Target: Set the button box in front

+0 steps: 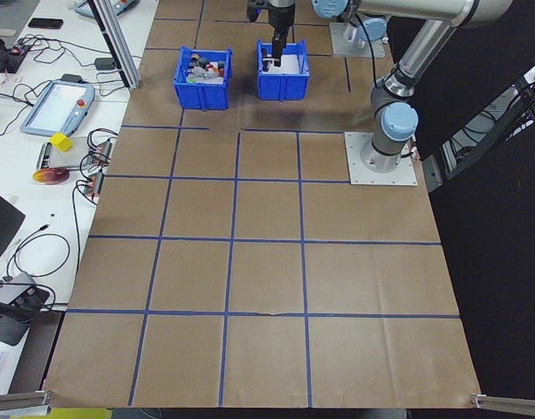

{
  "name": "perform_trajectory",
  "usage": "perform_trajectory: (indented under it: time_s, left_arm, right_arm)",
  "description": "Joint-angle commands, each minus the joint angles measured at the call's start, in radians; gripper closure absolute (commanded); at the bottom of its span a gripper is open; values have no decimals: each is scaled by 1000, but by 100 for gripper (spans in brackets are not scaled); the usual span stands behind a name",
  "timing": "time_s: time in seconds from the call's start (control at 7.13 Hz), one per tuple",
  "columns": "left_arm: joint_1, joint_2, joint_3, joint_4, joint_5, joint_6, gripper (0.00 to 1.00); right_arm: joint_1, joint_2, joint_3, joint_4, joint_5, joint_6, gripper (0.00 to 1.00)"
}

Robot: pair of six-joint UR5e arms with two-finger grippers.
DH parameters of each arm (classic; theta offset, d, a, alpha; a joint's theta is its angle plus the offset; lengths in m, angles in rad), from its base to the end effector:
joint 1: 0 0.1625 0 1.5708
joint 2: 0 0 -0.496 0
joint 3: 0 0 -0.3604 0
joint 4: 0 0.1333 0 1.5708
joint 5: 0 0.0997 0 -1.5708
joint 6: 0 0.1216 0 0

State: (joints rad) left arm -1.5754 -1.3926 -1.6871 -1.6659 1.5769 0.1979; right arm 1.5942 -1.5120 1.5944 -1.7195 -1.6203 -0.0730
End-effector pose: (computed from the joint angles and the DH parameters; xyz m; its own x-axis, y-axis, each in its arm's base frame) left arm -0.1342 -0.3668 0.5481 -0.9795 0.2012 0.0005 0.2011 0.9790 0.0338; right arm 0.1389 -0.4927 0.5134 -0.9942 -0.0928 0.0541 -0.0961 0.9934 -0.0625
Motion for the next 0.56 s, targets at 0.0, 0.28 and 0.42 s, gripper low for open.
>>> perform_trajectory:
  time_s: [0.0,0.28,0.42]
  left_arm:
    - [0,1,0,29,0,0,0]
    - [0,0,-5,63,-2,-3,0]
    - [0,-2,-5,64,0,0,0]
  right_arm:
    - [-16,1,4,47,46,41,0]
    - [-20,-3,2,37,42,27,0]
    - [-20,-7,4,35,42,27,0]
